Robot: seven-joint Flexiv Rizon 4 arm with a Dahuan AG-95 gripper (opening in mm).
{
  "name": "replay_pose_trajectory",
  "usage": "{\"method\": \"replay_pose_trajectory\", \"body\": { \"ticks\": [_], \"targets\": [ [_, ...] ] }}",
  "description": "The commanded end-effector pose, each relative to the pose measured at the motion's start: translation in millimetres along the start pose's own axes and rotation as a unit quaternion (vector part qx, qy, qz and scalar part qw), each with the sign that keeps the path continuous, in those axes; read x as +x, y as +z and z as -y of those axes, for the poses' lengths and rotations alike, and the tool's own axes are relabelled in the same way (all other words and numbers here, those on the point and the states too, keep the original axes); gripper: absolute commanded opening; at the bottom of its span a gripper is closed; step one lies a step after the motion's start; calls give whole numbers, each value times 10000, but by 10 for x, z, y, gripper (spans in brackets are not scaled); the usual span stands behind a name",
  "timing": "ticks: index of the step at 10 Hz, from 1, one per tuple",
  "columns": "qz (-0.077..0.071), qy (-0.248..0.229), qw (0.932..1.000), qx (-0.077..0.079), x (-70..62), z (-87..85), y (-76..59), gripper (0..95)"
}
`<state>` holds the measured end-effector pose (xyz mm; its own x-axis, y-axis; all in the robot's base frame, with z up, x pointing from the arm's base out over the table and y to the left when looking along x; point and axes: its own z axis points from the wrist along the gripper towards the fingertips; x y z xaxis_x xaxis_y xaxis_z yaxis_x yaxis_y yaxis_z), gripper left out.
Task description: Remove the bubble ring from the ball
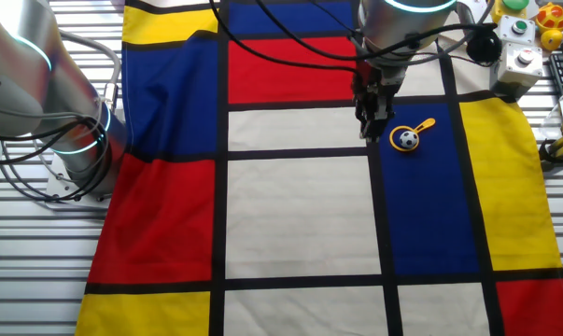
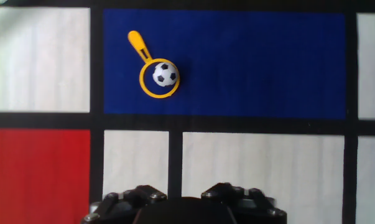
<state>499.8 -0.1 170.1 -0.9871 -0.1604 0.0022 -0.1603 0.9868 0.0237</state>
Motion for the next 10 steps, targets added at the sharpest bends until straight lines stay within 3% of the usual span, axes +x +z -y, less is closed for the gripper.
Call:
{"method": "replay_pose_trajectory", "body": {
  "ticks": [1, 6, 9, 10],
  "targets": [
    [-73, -677, 9976, -108, -2, -1, 1, 0],
    [-129, -668, 9976, -109, -42, -1, 21, 0],
    [-139, -702, 9974, -116, -314, 37, 90, 0],
    [-147, -712, 9973, -109, -510, 43, 121, 0]
  ]
}}
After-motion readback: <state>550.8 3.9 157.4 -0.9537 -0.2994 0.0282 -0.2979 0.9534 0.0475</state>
